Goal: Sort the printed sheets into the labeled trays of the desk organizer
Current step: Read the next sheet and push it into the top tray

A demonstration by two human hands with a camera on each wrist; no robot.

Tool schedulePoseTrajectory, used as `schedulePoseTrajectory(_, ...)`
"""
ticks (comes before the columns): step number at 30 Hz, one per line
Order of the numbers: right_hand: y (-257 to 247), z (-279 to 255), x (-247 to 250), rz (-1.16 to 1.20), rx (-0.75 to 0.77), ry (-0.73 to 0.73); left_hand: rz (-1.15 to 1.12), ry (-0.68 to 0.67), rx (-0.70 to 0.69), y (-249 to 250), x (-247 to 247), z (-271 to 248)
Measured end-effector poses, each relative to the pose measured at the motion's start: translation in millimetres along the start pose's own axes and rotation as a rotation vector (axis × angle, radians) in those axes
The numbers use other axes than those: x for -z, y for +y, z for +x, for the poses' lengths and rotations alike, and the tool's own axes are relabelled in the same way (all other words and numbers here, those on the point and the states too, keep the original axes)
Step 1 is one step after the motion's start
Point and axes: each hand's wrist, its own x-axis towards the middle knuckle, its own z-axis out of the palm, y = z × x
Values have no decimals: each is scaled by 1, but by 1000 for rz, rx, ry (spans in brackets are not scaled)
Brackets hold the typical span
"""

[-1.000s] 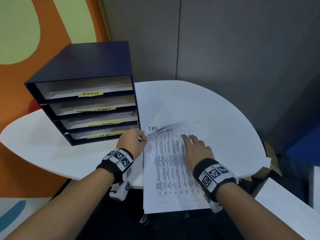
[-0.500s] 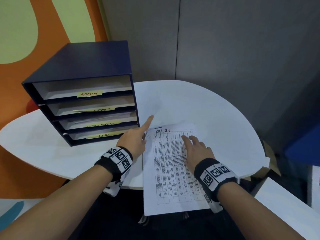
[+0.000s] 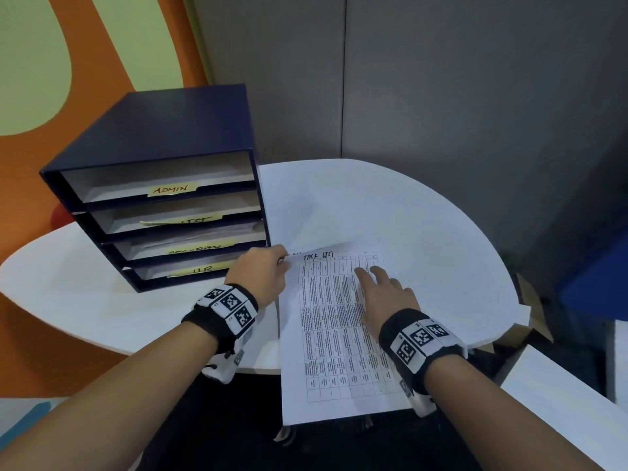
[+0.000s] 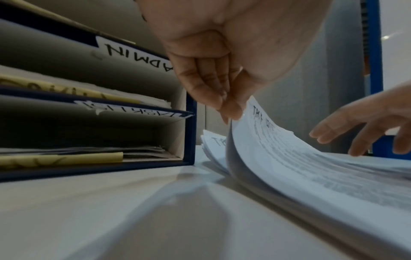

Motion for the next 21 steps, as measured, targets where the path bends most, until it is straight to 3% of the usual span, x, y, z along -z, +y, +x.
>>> schedulePoseTrajectory(4,-3,-3,3,22,14,25,7,42,-3,0,3,1)
schedulePoseTrajectory(7,-7,-7,7,54,51,129,-34,40,-79,2,7,0)
schedulePoseTrajectory(10,-11,-8,9,29,148,250,-14,-27,-213,7,12,-3)
schedulePoseTrajectory(13,-14,-7,11,-37,283,227,-5,-39,-294,9,15,-5)
schedulePoseTrajectory(17,-14,-8,10,-142,408,196,-30,-69,-334,7,18,-4)
schedulePoseTrajectory(21,-11,-5,2,-87,447,303,-113,-99,-293,3,18,-5)
